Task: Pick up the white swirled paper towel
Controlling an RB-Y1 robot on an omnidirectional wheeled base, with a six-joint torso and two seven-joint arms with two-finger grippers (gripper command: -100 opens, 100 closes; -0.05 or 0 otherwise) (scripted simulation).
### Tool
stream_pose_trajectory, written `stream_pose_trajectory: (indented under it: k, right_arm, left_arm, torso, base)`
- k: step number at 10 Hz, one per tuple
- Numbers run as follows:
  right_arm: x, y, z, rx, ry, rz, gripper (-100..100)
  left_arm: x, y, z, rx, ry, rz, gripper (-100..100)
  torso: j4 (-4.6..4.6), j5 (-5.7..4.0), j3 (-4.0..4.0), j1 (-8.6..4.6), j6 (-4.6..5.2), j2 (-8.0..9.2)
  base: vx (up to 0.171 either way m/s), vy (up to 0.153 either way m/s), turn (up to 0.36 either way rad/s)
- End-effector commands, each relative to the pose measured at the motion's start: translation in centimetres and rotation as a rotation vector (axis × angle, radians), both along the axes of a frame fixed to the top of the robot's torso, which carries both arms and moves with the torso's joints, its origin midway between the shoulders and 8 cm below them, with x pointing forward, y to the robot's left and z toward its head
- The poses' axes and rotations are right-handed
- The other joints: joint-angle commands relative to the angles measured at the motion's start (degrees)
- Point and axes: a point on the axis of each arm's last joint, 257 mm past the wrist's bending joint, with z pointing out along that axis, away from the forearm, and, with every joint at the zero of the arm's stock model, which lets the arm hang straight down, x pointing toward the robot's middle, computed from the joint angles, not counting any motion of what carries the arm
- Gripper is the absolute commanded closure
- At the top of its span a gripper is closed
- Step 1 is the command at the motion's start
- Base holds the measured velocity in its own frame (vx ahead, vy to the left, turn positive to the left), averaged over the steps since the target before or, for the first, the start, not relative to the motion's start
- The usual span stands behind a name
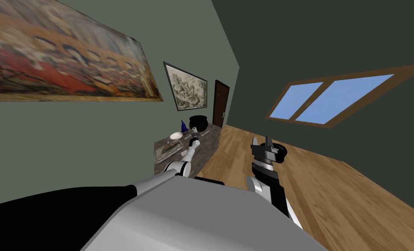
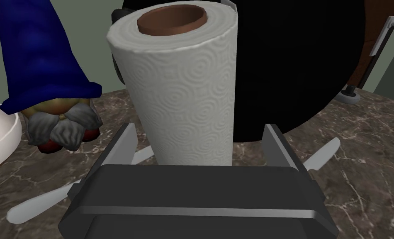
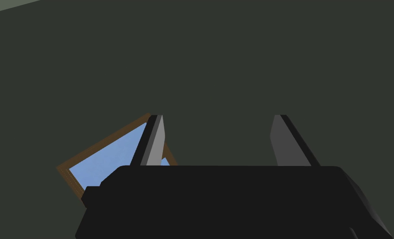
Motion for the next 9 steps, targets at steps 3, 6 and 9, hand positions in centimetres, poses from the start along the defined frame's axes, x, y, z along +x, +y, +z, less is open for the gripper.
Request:
stream_pose_trajectory:
  k: [3, 6, 9]
  right_arm:
    - [0.0, 0.0, 0.0, 0.000, 0.000, 0.000, 0]
    - [0.0, 0.0, 0.0, 0.000, 0.000, 0.000, 0]
    - [0.0, 0.0, 0.0, 0.000, 0.000, 0.000, 0]
  left_arm:
    - [0.0, -0.1, 0.1, -0.002, -0.001, -0.001, 100]
    - [0.0, -0.1, 0.1, -0.001, -0.001, -0.001, 0]
    - [-1.7, 2.7, -3.0, -0.048, 0.068, 0.023, 100]
  torso:
    - [-0.02, -0.01, -0.01, 0.02, -0.04, 0.00]
    - [-0.02, -0.01, -0.01, 0.03, -0.03, 0.00]
    - [-0.10, -0.06, -0.22, -0.20, -0.12, -0.37]
  base:
    - [0.000, 0.000, 0.000]
    - [0.000, 0.000, 0.000]
    - [0.083, -0.072, 0.027]
